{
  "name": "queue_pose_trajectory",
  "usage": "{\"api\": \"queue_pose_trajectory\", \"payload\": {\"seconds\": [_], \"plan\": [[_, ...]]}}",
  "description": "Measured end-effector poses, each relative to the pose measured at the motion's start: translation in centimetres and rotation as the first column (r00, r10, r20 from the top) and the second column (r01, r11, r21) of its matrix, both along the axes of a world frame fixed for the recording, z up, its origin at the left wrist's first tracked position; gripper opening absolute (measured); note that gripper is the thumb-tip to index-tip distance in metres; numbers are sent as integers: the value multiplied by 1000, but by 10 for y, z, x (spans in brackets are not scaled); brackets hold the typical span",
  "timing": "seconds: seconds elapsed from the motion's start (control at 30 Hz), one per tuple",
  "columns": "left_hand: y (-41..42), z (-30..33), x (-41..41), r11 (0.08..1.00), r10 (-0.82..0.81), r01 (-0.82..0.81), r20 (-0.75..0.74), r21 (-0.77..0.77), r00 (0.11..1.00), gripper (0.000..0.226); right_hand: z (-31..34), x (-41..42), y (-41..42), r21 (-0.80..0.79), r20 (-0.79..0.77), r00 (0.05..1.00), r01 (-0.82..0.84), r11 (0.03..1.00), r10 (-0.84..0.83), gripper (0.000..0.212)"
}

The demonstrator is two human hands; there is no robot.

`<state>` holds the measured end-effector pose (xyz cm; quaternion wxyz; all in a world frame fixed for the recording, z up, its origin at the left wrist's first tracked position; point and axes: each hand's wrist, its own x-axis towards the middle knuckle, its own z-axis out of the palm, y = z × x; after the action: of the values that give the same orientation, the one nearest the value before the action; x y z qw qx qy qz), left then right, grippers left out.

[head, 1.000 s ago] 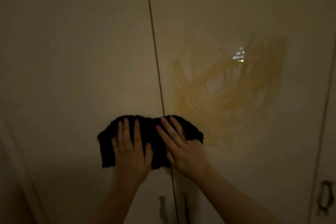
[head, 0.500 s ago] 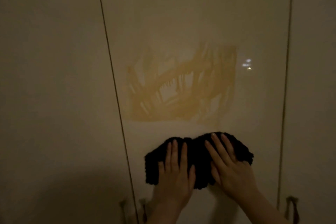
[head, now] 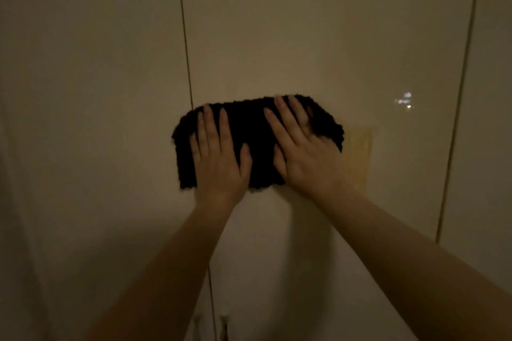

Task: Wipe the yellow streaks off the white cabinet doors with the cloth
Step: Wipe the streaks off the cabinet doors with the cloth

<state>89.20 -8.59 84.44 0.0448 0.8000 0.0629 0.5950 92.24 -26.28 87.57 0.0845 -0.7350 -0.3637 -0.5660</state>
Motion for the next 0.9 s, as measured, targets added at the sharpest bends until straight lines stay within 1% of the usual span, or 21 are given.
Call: {"api": "queue_pose_trajectory", "payload": {"seconds": [0.07,0.17,0.3,0.4,0.47,0.53,0.57,0.63,0.67,0.7,0.77,0.83,0.9], "plan": [[7,10,2,999,-3,2,25,44,1000,64,2,-1,7,51,-7,1000,4,999,-3,55],[8,-7,3,998,3,-6,40,61,999,64,-20,-1,16,120,-42,999,13,993,-8,54],[11,-66,-4,997,-30,31,-21,77,999,62,-82,-8,29,150,-152,988,-7,989,30,56],[8,-130,-10,997,-56,60,-80,39,995,62,-141,-12,31,127,-242,968,-40,991,71,59],[8,-161,-13,998,-51,56,-143,32,988,63,-169,-12,30,116,-271,960,-32,993,63,55],[7,-171,-13,999,-23,29,-188,29,982,64,-181,-11,27,107,-285,957,-26,994,56,52],[6,-169,-12,999,-12,19,-187,37,982,64,-181,-11,27,101,-276,959,-29,994,56,52],[2,-146,-12,998,-26,36,-159,61,987,64,-163,-14,28,93,-248,966,-52,994,74,55],[-2,-121,-10,995,-38,49,-133,85,990,64,-141,-14,28,102,-225,970,-66,993,88,58],[-4,-91,-7,993,-31,43,-100,113,995,66,-113,-12,29,115,-189,977,-82,990,103,60],[-9,-18,2,989,-22,28,-44,147,999,70,-45,-7,28,124,-98,992,-67,990,79,58],[-10,49,5,991,-13,10,22,136,1000,67,25,-2,26,134,0,1000,-18,991,18,56],[-12,95,9,994,-8,-2,87,109,996,65,75,3,25,168,79,996,31,985,-45,55]]}}
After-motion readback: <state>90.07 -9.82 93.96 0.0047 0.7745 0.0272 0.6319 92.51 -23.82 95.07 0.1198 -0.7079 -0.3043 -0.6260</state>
